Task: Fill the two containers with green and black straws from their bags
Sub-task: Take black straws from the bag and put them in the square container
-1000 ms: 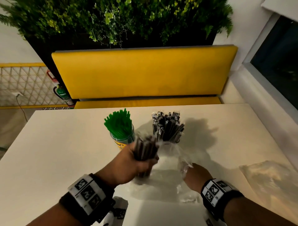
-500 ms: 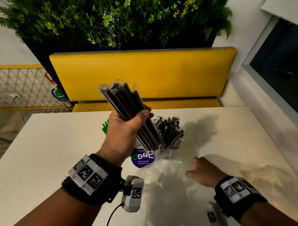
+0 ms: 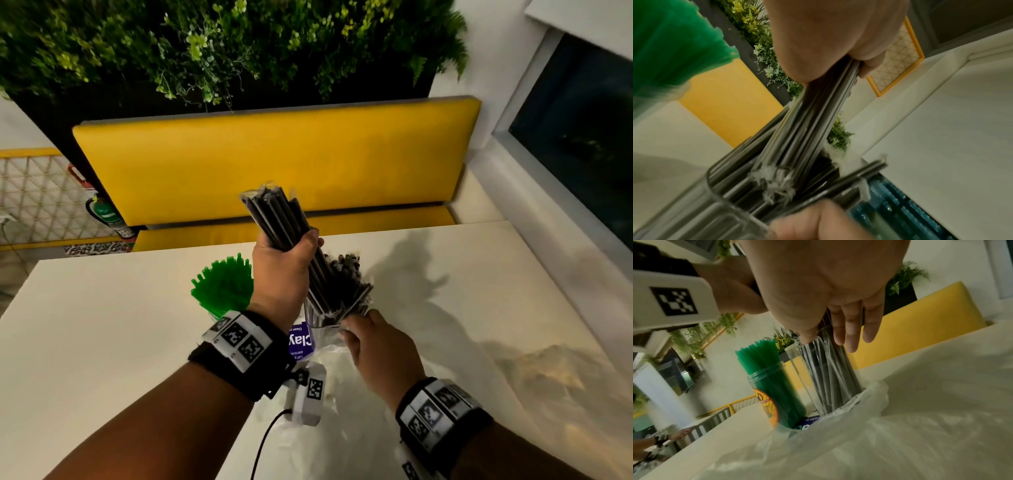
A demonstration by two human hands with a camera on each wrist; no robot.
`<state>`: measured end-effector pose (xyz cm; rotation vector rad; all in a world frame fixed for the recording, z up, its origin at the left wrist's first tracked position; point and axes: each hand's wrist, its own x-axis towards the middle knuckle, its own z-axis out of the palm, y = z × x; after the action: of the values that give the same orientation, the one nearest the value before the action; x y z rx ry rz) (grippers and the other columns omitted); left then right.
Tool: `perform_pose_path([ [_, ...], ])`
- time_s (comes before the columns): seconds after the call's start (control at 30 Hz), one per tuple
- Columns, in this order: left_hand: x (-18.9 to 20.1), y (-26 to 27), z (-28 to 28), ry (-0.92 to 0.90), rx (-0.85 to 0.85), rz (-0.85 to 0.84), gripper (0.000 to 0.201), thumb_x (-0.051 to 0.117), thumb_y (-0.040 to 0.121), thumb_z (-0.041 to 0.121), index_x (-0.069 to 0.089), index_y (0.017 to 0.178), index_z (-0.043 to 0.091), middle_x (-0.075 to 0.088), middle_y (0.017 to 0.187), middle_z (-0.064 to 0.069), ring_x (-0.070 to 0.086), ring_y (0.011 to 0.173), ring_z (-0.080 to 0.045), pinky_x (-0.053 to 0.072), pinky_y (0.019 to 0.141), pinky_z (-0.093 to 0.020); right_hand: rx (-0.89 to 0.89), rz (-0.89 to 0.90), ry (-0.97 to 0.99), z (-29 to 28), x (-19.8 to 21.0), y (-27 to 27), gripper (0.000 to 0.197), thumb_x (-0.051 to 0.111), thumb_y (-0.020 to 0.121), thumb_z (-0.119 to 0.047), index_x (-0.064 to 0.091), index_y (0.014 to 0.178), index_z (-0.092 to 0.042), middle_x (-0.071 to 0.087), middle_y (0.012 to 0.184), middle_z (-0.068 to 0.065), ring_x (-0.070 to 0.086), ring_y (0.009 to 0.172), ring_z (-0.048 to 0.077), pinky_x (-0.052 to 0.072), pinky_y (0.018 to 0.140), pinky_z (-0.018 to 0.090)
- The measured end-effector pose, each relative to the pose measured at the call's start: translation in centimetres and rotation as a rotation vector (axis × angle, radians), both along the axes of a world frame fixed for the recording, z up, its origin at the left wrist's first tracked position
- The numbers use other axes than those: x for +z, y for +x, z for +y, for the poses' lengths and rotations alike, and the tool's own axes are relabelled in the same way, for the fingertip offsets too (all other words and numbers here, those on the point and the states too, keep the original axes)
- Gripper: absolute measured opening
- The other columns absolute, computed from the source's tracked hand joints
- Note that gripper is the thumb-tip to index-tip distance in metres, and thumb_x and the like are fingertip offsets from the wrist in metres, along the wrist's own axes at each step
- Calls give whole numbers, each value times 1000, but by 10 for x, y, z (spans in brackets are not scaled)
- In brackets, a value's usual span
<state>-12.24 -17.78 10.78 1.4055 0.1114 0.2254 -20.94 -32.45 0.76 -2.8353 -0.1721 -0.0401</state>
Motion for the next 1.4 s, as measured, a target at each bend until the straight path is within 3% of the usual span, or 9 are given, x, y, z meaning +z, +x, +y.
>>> perform_pose_path([
  [0.1,-9,5,-8,14,29,2,21,73,86,6,67,94,24,73,81,4,73,84,-29,61,76,-40,-38,26,-10,3,6,7,19,42,98,-44,56,103,-32,59,92,1,63,69,24,51,56,34],
  [0.2,-27,1,-9,147,12,52,17,77,82,13,65,89,23,72,80,5,71,77,-14,60,72,-36,-43,65,-17,5,12,10,18,43,98,-42,55,106,-31,59,96,2,65,74,25,49,59,33],
  [0.33,-59,-9,-8,537,-75,32,21,79,77,29,63,90,31,66,101,0,64,98,-20,55,91,-40,-65,99,-25,9,19,11,16,45,98,-37,54,109,-30,60,100,1,64,83,25,37,63,33],
  [0.43,-81,-11,1,781,-79,-22,52,68,71,51,67,111,18,52,125,-6,43,126,-23,37,111,-35,-75,110,-19,8,21,10,17,43,98,-35,53,111,-31,60,102,0,64,86,26,36,65,34],
  [0.57,-90,-14,15,726,-259,-8,76,69,69,59,57,131,16,45,134,-5,47,129,-19,30,112,-13,-79,111,-5,8,20,10,18,40,99,-38,51,114,-32,60,103,-1,63,90,24,35,66,34],
  [0.73,-45,-12,30,660,-407,-156,114,77,61,72,11,149,46,19,159,7,23,148,-11,23,119,-31,-84,120,11,9,15,12,23,41,100,-38,50,121,-37,61,112,-4,63,97,21,45,77,37],
  [0.97,3,8,-3,1452,-473,-416,68,28,91,74,33,150,40,21,165,2,3,155,-23,11,120,-60,-71,114,-18,8,8,14,24,38,99,-42,48,120,-35,60,111,-2,63,95,23,44,73,37],
  [1.2,-27,3,5,1510,-646,-356,58,16,100,56,13,156,40,17,166,7,5,155,-20,7,124,-50,-56,64,-10,6,4,14,24,38,99,-44,50,119,-36,62,106,-4,63,92,21,45,70,36],
  [1.4,-40,-6,14,1721,-762,-230,77,20,91,77,2,156,40,-3,168,5,-6,155,-24,5,122,-56,-79,32,-26,8,5,13,27,45,97,-39,61,115,-27,64,101,-1,64,85,22,43,68,36],
])
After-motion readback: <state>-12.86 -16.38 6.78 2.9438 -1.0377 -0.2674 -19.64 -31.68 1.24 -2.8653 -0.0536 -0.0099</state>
